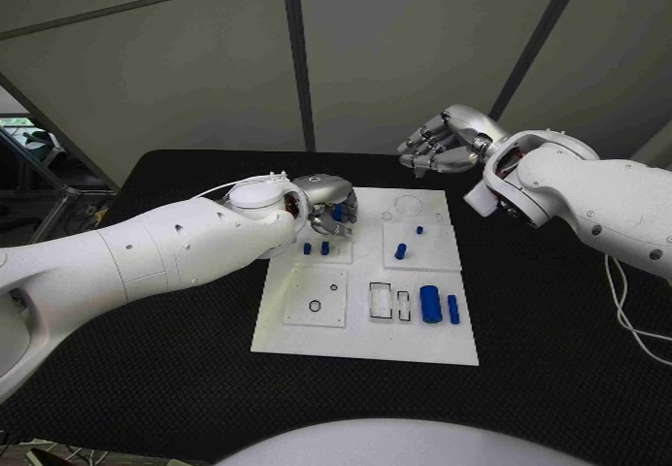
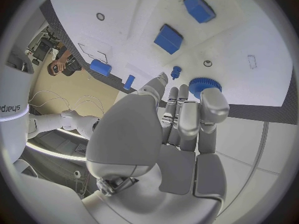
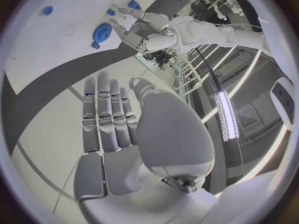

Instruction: Assemble the parts on the task board

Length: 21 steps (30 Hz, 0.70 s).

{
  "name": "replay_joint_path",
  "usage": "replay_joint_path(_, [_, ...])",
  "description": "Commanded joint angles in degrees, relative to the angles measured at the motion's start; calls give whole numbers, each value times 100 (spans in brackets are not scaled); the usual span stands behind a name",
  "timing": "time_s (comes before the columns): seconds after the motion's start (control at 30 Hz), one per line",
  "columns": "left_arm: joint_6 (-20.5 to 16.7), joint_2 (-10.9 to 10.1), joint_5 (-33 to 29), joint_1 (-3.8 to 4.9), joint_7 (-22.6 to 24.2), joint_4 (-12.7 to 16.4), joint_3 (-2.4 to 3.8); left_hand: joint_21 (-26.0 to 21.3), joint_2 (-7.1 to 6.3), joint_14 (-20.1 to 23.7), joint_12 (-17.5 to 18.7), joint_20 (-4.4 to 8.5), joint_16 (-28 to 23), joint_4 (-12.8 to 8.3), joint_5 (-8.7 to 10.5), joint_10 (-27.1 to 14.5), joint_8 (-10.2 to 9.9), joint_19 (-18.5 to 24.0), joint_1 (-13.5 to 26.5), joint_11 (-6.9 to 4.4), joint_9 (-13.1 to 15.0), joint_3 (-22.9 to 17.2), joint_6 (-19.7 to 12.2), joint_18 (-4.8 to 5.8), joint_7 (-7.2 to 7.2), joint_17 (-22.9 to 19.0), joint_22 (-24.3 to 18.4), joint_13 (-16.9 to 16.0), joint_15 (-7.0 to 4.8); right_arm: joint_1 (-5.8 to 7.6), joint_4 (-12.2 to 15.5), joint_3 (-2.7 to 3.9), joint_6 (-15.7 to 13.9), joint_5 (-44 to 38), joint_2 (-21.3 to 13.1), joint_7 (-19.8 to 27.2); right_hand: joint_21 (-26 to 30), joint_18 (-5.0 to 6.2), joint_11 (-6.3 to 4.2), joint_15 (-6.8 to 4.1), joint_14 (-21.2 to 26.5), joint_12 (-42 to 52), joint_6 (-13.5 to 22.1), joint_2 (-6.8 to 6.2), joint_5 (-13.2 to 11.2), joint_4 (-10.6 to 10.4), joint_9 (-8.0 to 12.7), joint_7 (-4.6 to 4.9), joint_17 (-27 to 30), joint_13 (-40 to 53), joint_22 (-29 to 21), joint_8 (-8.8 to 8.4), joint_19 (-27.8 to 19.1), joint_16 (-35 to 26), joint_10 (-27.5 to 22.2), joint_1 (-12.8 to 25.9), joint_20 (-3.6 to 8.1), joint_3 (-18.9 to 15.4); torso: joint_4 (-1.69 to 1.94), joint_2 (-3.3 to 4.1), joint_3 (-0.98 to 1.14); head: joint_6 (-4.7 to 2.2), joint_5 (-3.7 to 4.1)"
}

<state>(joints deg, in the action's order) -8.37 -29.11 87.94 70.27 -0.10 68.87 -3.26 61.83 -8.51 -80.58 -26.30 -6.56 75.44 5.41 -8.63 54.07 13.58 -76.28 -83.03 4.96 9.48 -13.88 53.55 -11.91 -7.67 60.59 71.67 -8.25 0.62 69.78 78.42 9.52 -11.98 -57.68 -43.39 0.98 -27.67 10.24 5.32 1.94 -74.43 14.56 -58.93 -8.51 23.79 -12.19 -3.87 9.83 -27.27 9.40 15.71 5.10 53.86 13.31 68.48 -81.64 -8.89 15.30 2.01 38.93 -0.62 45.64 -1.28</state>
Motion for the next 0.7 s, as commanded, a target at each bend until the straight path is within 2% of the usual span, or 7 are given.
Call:
replay_joint_path(0.03, [228, 48, 122, -9, -85, -55, 3, 89, 24, -59, 28, 3, 57, -1, -34, 64, -26, -74, -15, 0, -12, -52, 40, 591, 9, 47, 62, 13, 3, 8, 7, 3, 8, -9, 13, 43, 19, 18, 26, 44, -11, -39, -24, -1, 25, 5, -7, 18, -8, -7, -8, -27, 6, -15, 0, 44, -51, 28, 5, -3, -2, 1, 0])
replay_joint_path(0.4, [301, 154, 124, -46, -92, -223, 3, 312, 38, -135, 63, 17, 152, -30, -36, 147, -69, -180, -40, -16, -41, -147, 65, 631, -3, 151, 223, 45, -13, 8, 15, 3, 12, -9, 20, 43, 19, 18, 26, 44, -11, -39, -24, -1, 25, 5, -7, 18, -8, -7, -8, -27, 6, -15, 0, 44, -51, 28, 9, -5, -2, 14, 3])
replay_joint_path(0.7, [319, 207, 123, -67, -80, -296, 3, 472, 99, -178, 117, 35, 209, -91, -41, 268, -117, -247, -123, -41, -73, -341, 116, 658, -12, 197, 348, 85, -35, 8, 18, 3, 18, -9, 29, 44, 19, 18, 26, 44, -11, -39, -24, -1, 25, 5, -7, 18, -8, -7, -8, -27, 6, -15, 0, 44, -51, 28, 3, -5, -1, 20, 4])
